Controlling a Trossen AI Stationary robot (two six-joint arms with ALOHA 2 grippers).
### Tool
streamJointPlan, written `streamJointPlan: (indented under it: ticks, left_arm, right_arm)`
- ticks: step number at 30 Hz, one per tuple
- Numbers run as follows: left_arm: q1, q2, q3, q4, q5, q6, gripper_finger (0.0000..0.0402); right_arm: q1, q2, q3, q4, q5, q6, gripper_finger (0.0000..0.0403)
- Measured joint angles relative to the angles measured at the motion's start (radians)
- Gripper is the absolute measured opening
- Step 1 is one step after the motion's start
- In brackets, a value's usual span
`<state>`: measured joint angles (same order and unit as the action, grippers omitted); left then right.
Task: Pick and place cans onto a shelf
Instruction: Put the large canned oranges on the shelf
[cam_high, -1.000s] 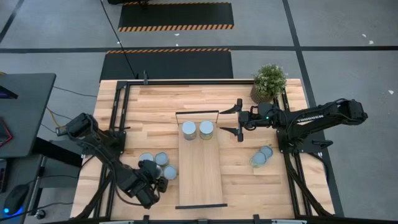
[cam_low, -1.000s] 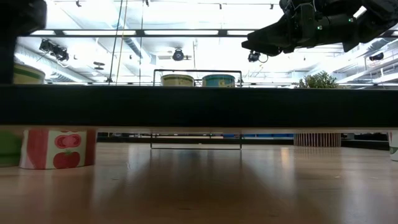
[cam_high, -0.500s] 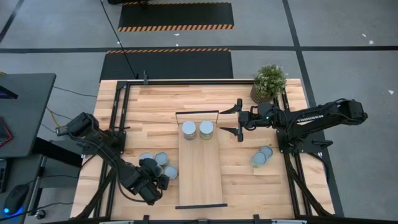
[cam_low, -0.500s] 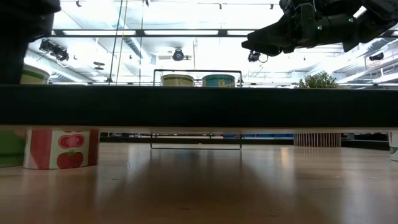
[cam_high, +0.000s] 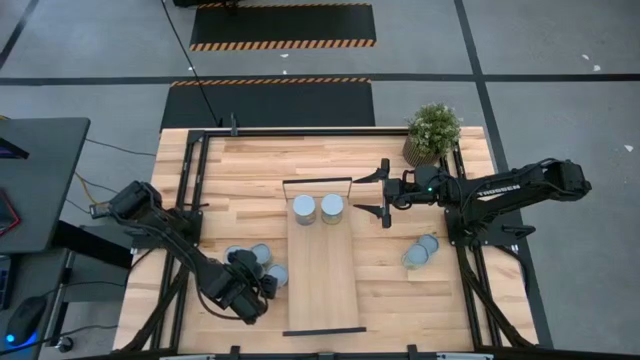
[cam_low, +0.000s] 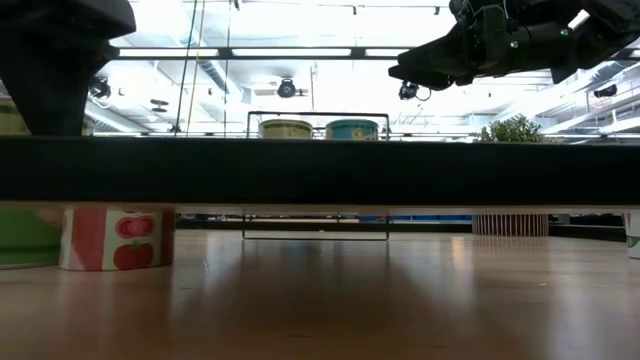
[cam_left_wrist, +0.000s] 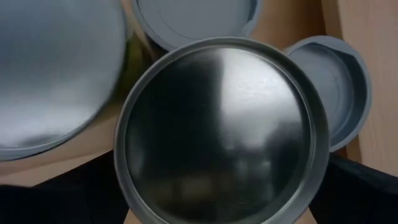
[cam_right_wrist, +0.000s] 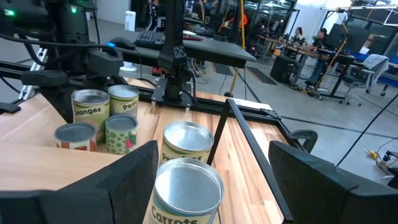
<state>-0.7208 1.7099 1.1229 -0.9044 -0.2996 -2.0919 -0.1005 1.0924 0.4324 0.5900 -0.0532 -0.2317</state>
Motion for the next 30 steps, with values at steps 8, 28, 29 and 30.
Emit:
streamJointPlan:
  ticks: [8,28,29,30]
  left_arm:
    - [0.001,0.010,-0.001,0.028,-0.025,0.014,0.0391]
    - [-0.001,0.015,-0.006,0.033,-0.042,0.012,0.0364]
    - [-0.001,0.015,-0.006,0.033,-0.044,0.011,0.0361]
    - [-0.001,0.015,-0.006,0.032,-0.046,0.010,0.0357]
  right_arm:
    - [0.000,0.000,0.000,0.001,0.000,0.000,0.0313]
    - [0.001,0.000,0.000,-0.070,0.001,0.203,0.0313]
    - [0.001,0.000,0.000,-0.071,-0.002,0.212,0.0313]
    - [0.003,0.000,0.000,-0.072,-0.002,0.220,0.0313]
